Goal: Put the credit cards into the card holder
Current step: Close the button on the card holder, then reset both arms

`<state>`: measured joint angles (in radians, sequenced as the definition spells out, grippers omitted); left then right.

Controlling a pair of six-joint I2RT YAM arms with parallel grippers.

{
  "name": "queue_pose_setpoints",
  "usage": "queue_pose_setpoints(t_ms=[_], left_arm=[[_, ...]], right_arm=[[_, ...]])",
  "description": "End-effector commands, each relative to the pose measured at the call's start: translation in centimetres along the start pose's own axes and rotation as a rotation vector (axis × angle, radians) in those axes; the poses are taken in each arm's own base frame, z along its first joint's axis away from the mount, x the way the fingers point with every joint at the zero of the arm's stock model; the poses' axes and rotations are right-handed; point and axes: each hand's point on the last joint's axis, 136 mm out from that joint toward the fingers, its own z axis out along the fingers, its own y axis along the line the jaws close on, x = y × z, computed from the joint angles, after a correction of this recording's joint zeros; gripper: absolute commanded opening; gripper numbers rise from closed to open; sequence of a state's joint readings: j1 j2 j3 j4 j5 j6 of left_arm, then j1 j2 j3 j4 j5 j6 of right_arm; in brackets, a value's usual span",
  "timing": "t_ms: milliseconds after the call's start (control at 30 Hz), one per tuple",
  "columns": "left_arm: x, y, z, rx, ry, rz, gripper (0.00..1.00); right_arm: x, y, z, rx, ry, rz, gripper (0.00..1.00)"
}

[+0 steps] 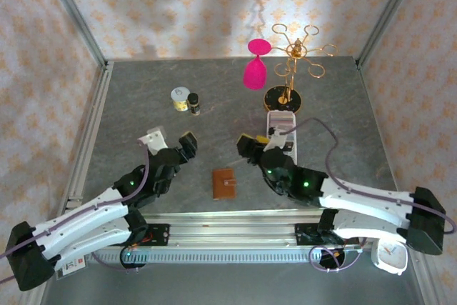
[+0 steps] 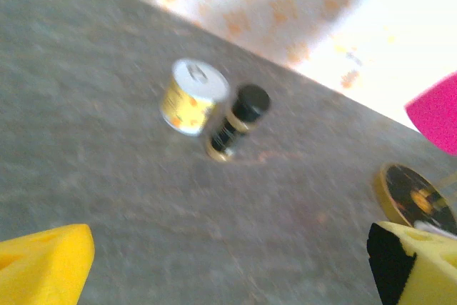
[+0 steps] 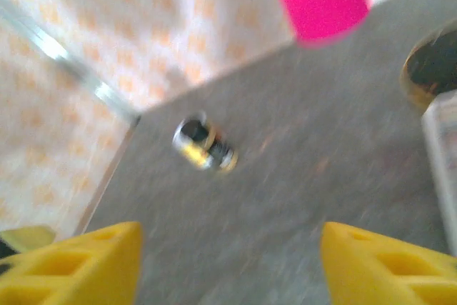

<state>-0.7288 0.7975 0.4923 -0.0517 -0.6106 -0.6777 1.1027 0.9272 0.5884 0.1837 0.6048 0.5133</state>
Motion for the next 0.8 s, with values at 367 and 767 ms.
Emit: queue_pose_setpoints(t_ms=[367, 767], left_arm=[[-7.2, 10.0, 3.3, -0.417, -0.395, 0.036, 0.99], [-3.6, 15.0, 6.4, -0.553, -0.310, 0.235, 0.99]], right_arm=[[-9.2, -13.9, 1.2, 0.295, -0.379, -0.406, 0.84], [-6.2, -25.2, 1.3, 0.519, -0.323, -0.394, 0.95]])
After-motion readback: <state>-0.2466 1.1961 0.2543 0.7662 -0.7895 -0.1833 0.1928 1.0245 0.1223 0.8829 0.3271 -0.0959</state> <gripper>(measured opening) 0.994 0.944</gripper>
